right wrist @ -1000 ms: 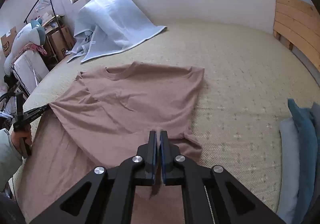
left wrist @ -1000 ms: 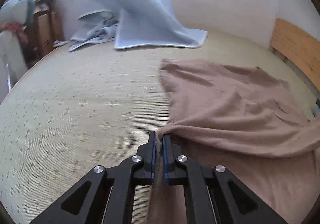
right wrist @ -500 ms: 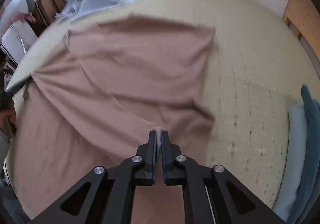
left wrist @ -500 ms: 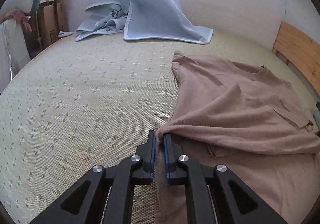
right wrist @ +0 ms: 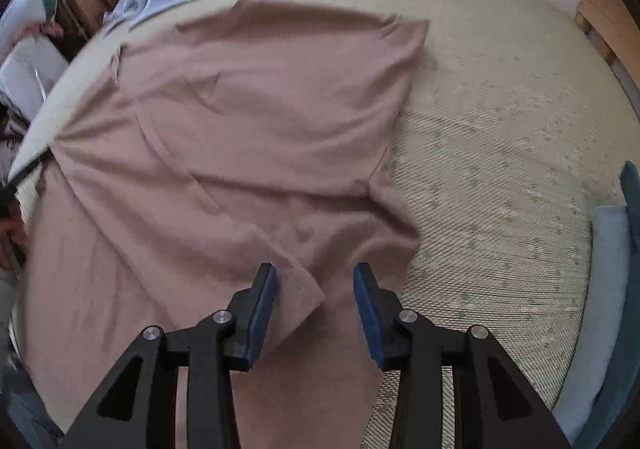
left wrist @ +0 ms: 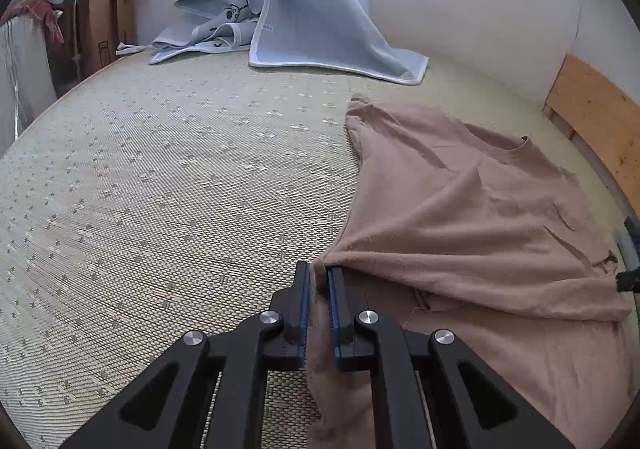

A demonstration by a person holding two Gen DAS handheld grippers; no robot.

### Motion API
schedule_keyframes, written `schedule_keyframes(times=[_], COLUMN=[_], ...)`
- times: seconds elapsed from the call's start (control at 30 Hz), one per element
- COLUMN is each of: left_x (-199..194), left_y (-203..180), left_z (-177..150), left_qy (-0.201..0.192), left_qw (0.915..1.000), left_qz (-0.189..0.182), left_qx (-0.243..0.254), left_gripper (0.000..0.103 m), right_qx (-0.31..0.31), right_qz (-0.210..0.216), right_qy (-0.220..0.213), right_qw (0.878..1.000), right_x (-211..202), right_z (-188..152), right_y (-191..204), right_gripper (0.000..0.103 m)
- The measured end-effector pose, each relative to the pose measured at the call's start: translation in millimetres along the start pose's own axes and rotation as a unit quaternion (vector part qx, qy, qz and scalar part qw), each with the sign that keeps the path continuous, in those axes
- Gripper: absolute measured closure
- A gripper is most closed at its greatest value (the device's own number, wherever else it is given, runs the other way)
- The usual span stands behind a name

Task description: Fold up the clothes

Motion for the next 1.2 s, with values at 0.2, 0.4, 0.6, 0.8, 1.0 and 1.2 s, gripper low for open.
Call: schedule_keyframes(times=[0.2,0.4,0.6,0.8,1.0,1.2], left_x=[-2,-6,-5,-9,-12,-8], left_y=[7,8,17,19,26,24], left_z=[-6,-9,-14,-15,-19,-17], left_qy=[-0.006,-0.009,-0.015,-0.031,-0.045,-0.037], left_qw=[0.999,0.998,0.9929,0.9884,0.9834,0.9834], left_qz=[-0.036,-0.052,-0.094,-0.122,-0.138,-0.145], left_qx=[-0.025,-0.036,-0.071,-0.086,-0.109,-0.103], left_gripper=[0.097,0.097,0.097,0.097,0.099,0.099], right_qx=[-0.068,-0.079,-0.056,-0.092,-0.156,-0.203], right_qz=[-0.049,-0.137,-0.156,0.083,0.138,0.086], right_qy=[-0.051,0.003,-0.039,-0.073,-0.011,0.003], right_qw=[0.995,0.987,0.985,0.99,0.978,0.975], right_x=[-27,-19,-51,-39,54,111], right_z=[14,44,80,146,192,215], right_y=[30,26,59,223,353,391], right_gripper=[0.102,0.101,0.07,0.045,0.046,0.046])
Point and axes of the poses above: each gripper's, at about its wrist camera, not at the fingertips, and x roughly the way its jaws point, y to its left, z to its top, the point moved 5 cm from there along x, roughly the way its jaws point, and after that the axes turned 11 degrees about x, right-handed, at the moved point
